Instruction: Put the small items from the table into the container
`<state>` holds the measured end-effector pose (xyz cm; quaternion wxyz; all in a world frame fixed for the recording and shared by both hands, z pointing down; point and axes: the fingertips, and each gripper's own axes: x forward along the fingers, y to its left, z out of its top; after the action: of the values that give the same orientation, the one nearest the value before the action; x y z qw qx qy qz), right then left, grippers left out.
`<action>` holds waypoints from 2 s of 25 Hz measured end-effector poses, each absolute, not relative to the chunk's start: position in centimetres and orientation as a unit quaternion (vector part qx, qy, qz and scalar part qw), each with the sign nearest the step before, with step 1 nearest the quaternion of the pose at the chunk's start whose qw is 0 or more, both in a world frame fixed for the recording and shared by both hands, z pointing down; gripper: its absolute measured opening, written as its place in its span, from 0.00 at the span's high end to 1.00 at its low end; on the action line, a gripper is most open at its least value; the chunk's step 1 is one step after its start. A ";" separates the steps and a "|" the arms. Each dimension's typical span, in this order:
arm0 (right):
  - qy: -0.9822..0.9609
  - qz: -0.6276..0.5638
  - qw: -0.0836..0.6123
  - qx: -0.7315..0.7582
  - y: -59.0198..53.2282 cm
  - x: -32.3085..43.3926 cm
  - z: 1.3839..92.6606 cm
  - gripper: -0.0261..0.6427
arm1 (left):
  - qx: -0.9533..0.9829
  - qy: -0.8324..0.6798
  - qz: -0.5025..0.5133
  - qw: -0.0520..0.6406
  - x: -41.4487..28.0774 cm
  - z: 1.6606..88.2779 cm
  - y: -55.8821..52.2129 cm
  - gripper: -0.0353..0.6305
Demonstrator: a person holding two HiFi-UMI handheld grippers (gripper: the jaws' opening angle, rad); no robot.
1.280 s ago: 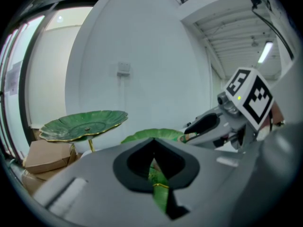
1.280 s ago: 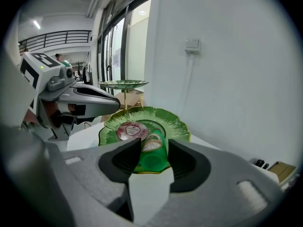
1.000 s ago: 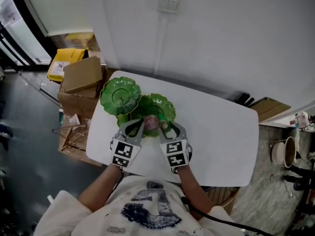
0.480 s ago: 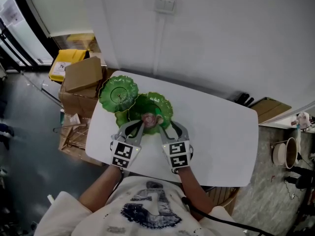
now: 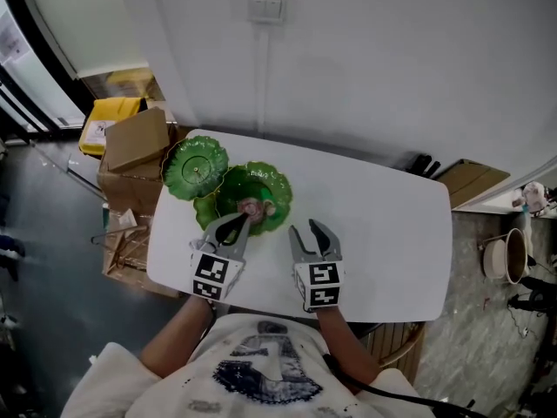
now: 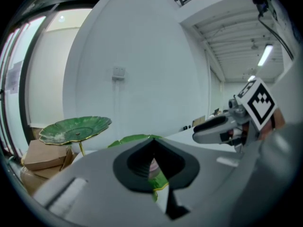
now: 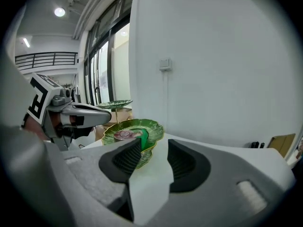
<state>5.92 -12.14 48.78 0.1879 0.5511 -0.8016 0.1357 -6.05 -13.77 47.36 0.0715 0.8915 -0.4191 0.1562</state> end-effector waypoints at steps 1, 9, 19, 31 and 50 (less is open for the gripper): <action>-0.801 0.135 0.184 0.554 -11.8 6.2 48.7 0.70 | 0.892 -0.418 0.157 0.072 -5.8 47.4 -13.7 0.96; -0.785 0.132 0.175 0.579 -9.9 8.7 48.5 0.90 | 0.900 -0.400 0.160 0.070 -4.2 47.6 -12.3 0.96; -0.780 0.130 0.159 0.592 -9.2 9.7 47.9 0.96 | 0.905 -0.384 0.166 0.072 -3.0 48.1 -10.8 0.96; -0.780 0.138 0.163 0.589 -8.5 10.3 48.3 0.96 | 0.908 -0.379 0.166 0.068 -2.0 48.0 -10.0 0.96; -0.824 0.150 0.153 0.525 -5.2 11.3 49.5 0.96 | 0.869 -0.453 0.180 0.082 -1.6 48.7 -5.7 0.96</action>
<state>11.31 -5.24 49.54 0.1531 0.5252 -0.8235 0.1503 -1.65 -5.74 48.71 0.0820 0.8693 -0.4531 0.1797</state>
